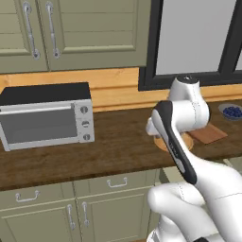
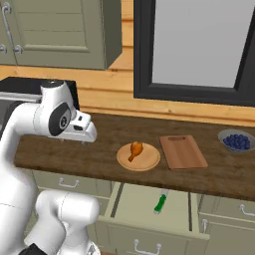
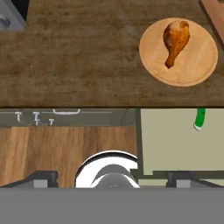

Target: Pick up the knife from the drawer and place it on the cutting board. Then place the meat from the plate to the cutting board.

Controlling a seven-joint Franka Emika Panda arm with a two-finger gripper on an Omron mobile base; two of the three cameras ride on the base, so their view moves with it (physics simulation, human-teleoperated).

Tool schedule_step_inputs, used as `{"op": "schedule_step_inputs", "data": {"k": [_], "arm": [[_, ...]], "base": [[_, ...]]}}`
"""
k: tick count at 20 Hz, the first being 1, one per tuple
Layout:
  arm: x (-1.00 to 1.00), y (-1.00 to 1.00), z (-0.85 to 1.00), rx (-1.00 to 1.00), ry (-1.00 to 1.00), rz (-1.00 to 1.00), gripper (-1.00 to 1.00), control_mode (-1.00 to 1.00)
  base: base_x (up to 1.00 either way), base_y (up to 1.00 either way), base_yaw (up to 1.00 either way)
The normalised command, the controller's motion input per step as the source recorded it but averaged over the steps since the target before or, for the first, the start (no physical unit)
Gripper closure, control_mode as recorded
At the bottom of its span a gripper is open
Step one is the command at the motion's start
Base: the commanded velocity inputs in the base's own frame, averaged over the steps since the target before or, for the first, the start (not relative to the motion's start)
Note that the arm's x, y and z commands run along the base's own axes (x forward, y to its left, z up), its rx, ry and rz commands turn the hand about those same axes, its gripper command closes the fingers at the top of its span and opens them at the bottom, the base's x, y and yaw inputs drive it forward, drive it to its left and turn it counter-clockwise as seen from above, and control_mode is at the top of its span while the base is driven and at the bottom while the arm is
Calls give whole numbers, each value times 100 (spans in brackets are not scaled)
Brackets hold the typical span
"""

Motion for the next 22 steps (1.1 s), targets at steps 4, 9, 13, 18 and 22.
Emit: {"op": "schedule_step_inputs", "data": {"k": [4,9,13,18,22], "arm": [[-44,0,-48,0,0,-6,-100,-100],[-7,0,-9,0,0,-1,-100,100],[0,0,0,0,0,0,-100,100],[0,0,0,0,0,0,-100,100],[0,0,0,0,0,0,-100,100]], "base": [[0,0,0],[-21,11,-7],[-18,21,-19],[-2,41,-28],[-2,59,-35]]}}
